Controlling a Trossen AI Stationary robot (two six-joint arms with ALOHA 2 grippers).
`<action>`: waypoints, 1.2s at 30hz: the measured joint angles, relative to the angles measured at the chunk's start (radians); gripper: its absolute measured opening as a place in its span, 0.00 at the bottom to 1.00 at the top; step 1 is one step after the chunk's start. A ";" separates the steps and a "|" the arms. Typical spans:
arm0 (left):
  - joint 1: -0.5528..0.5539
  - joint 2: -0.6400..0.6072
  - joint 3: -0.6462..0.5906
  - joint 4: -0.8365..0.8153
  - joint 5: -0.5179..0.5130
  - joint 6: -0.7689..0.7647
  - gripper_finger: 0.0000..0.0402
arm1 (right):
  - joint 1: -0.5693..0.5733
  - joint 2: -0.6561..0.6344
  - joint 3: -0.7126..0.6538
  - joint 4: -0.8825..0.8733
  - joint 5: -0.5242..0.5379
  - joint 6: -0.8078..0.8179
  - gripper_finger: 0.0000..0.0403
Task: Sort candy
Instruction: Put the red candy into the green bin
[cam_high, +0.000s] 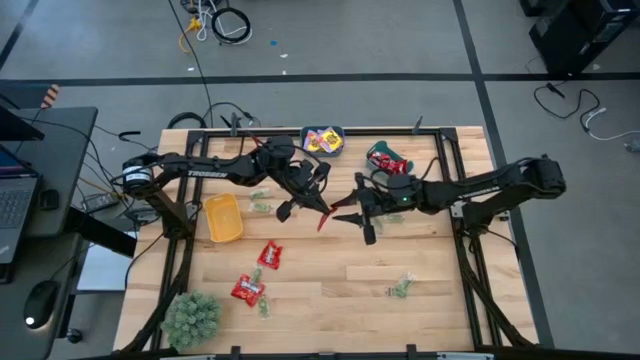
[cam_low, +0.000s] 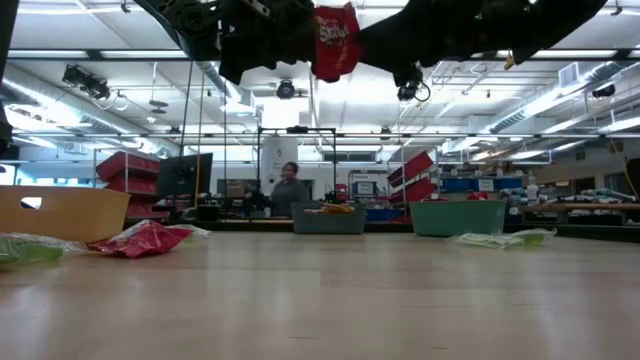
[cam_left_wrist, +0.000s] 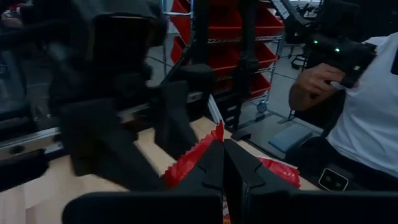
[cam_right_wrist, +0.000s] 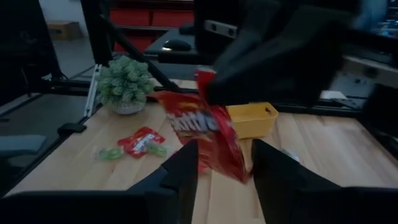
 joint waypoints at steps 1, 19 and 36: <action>0.000 0.000 0.000 0.000 -0.009 -0.004 0.00 | 0.000 0.005 0.006 0.001 -0.001 0.000 0.31; 0.002 -0.002 0.001 0.034 -0.134 -0.053 0.13 | -0.001 -0.048 0.018 -0.094 0.091 0.034 0.00; 0.103 -0.087 0.001 0.011 -0.236 0.027 0.34 | -0.160 -0.150 0.018 -0.420 0.412 0.147 0.00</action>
